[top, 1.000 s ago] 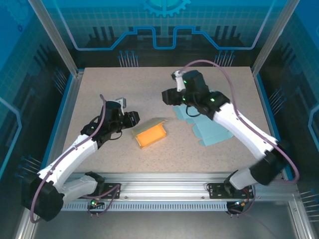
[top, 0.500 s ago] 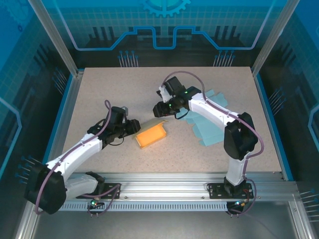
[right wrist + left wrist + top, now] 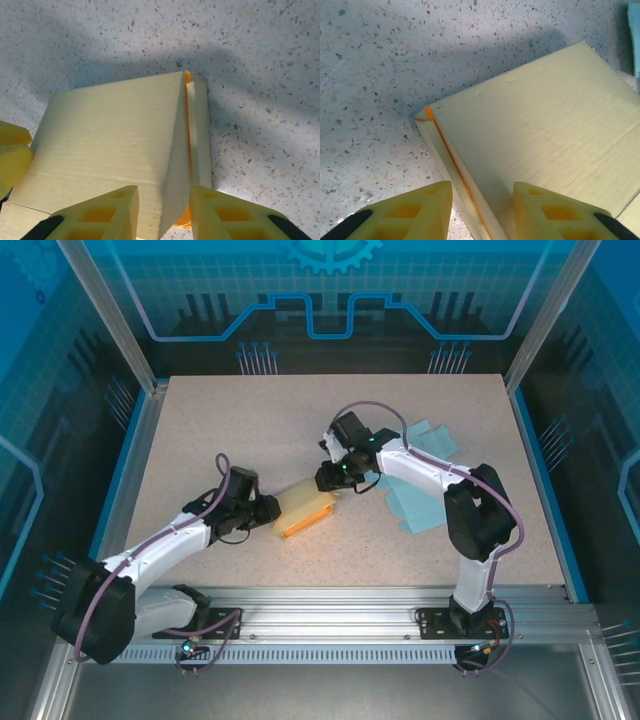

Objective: Fold the paper box

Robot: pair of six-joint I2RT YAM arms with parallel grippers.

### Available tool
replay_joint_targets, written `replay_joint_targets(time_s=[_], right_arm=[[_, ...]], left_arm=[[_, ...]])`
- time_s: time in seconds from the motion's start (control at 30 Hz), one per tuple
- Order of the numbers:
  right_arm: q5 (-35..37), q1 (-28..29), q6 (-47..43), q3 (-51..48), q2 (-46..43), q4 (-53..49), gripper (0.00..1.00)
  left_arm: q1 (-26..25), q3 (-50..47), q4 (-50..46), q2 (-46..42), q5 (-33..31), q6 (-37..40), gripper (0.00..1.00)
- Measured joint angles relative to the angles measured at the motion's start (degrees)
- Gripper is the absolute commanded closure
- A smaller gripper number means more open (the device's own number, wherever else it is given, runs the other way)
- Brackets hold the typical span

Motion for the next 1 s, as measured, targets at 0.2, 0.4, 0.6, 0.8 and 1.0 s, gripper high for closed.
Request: replay_joint_targets(time_s=[0.2, 0.4, 0.6, 0.8, 1.0], right_arm=[[0.9, 0.2, 0.2, -2.1, 0.3, 1.2, 0.67], [3.6, 1.2, 0.2, -3.8, 1.3, 2.0, 0.66], [5.8, 2.1, 0.2, -4.9, 2.8, 3.0, 0.66], [6.4, 2.3, 0.2, -5.5, 2.9, 4.5, 0.66], [7.5, 2.9, 0.2, -5.6, 2.9, 4.9, 0.64]], left_arm=[[-1.2, -0.4, 0.7, 2.6, -0.6, 0.0, 0.64], [-2.0, -0.7, 1.6, 4.7, -2.2, 0.0, 0.65], [-2.3, -1.0, 2.3, 5.8, -3.5, -0.1, 0.65], [-2.4, -1.1, 3.4, 6.7, -5.1, -1.2, 0.70], [-2.4, -1.1, 4.8, 7.4, -6.4, -1.5, 0.71]])
